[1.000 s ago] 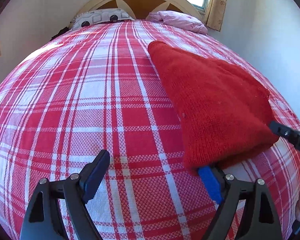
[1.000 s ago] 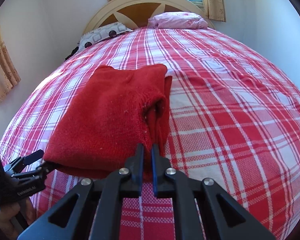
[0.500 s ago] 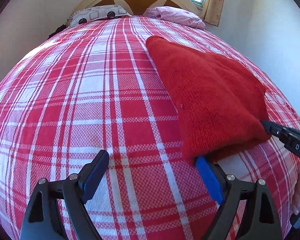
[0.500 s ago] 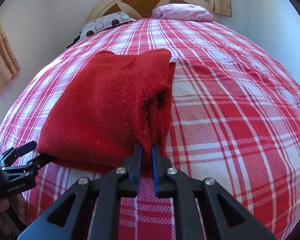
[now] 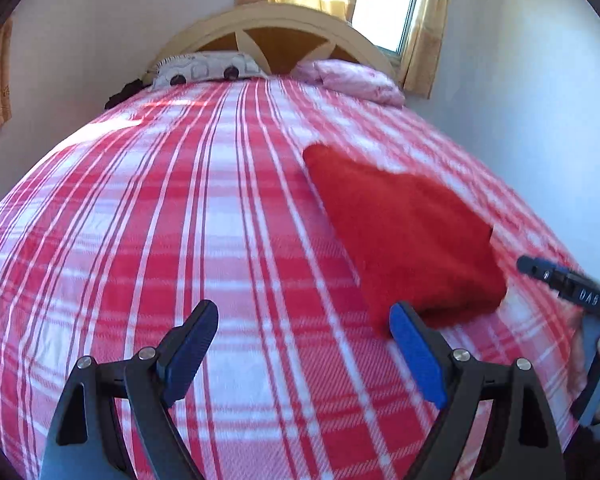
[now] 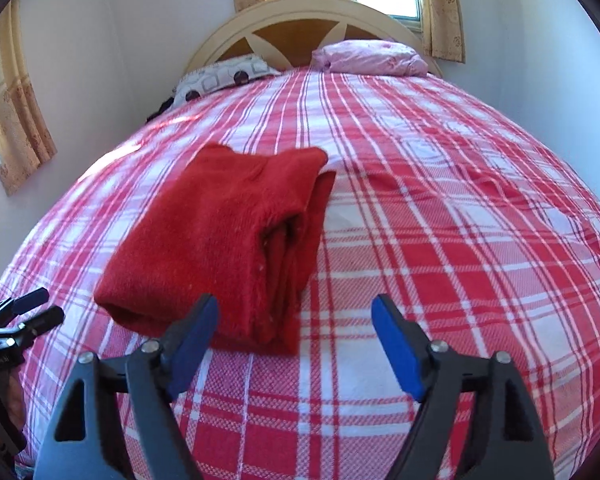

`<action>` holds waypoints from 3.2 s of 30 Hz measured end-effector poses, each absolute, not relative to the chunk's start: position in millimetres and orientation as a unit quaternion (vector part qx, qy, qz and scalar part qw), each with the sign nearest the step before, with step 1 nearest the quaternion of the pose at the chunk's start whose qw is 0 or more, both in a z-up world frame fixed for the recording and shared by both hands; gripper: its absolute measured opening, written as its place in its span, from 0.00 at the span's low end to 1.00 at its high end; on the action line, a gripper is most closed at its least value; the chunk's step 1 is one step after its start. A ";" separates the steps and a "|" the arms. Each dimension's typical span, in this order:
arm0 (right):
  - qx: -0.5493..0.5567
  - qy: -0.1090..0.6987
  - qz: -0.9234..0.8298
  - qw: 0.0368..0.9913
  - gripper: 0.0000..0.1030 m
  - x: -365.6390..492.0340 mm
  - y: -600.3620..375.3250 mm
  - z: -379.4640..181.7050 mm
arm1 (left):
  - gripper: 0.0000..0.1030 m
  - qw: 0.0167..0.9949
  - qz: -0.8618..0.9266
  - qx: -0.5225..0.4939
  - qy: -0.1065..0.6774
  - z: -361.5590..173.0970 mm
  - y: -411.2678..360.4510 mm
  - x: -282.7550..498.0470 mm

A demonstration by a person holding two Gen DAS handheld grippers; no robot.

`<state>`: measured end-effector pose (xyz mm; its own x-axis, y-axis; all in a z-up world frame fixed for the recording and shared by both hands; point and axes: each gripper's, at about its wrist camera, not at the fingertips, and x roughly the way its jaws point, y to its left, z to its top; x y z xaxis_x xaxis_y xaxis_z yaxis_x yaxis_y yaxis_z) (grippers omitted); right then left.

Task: Fold small clothes
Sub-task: 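Close both grippers on the edge of the folded sweater, then lift the sweater edge with both grippers and fold it over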

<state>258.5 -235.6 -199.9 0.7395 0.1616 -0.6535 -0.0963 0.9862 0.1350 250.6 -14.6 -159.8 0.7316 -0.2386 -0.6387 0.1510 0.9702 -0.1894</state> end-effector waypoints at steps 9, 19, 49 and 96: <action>0.194 0.352 0.147 0.904 0.87 327.9 -259.0 -193.2 | 0.86 0.906 -0.156 -0.110 0.379 -158.6 -36.6 341.6; 0.223 0.406 0.160 0.872 0.87 388.8 -257.0 -227.9 | 0.86 0.873 -0.170 -0.157 0.428 -202.4 -42.7 389.4; 0.259 0.393 0.223 0.854 0.33 385.0 -243.5 -230.2 | 0.35 0.876 -0.238 -0.161 0.387 -169.0 -41.3 356.3; 0.151 0.385 0.466 0.783 0.33 291.9 79.3 -178.7 | 0.34 0.932 0.040 -0.150 0.327 -133.0 204.7 167.3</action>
<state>291.9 79.3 -178.7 0.2704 0.8448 -0.4618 -0.6128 0.5209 0.5942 167.3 204.7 -133.0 0.7825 -0.0228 -0.6222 -0.1737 0.9517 -0.2533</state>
